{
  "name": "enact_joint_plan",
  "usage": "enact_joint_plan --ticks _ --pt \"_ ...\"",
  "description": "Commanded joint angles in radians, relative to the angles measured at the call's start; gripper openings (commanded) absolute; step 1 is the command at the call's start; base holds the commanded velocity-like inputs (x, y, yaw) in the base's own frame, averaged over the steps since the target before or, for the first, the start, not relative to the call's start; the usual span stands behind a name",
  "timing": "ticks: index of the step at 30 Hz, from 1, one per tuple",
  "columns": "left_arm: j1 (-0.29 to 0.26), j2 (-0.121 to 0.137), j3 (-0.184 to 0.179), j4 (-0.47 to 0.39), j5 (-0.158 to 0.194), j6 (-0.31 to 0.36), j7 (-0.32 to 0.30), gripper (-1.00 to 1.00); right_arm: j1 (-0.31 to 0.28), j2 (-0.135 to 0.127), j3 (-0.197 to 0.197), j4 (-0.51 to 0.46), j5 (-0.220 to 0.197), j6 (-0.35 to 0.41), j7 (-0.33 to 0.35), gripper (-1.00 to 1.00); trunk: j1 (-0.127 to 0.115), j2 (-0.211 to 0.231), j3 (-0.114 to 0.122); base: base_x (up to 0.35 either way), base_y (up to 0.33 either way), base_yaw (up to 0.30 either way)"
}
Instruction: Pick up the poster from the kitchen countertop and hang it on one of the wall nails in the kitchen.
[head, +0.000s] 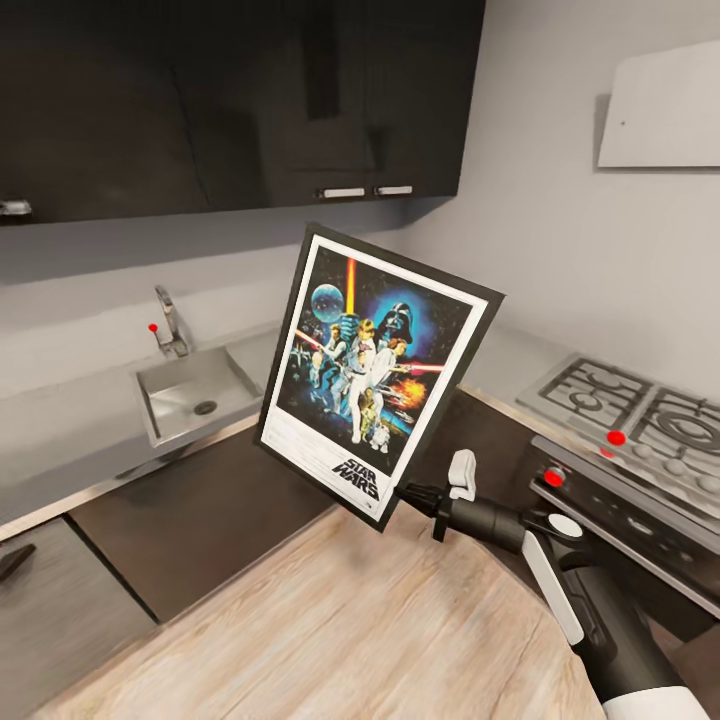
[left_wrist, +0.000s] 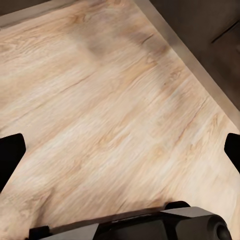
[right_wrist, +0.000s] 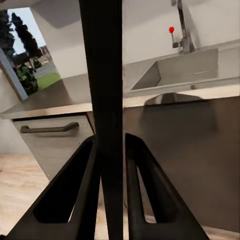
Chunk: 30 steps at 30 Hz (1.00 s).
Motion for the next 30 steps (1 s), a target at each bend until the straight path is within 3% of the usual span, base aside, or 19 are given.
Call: enact_joint_plan --ticks 1,30 --pt "0.000 0.000 0.001 0.000 0.001 -0.002 -0.003 1.00 -0.001 -0.001 0.002 0.000 -0.011 0.011 0.000 -1.00 0.001 -0.002 -0.002 -0.059 0.012 0.270" --pt "0.000 0.000 0.003 -0.001 0.001 -0.002 -0.006 1.00 -0.001 0.001 0.003 0.000 -0.011 0.011 -0.001 -1.00 0.001 -0.002 -0.002 -0.239 0.176 0.282"
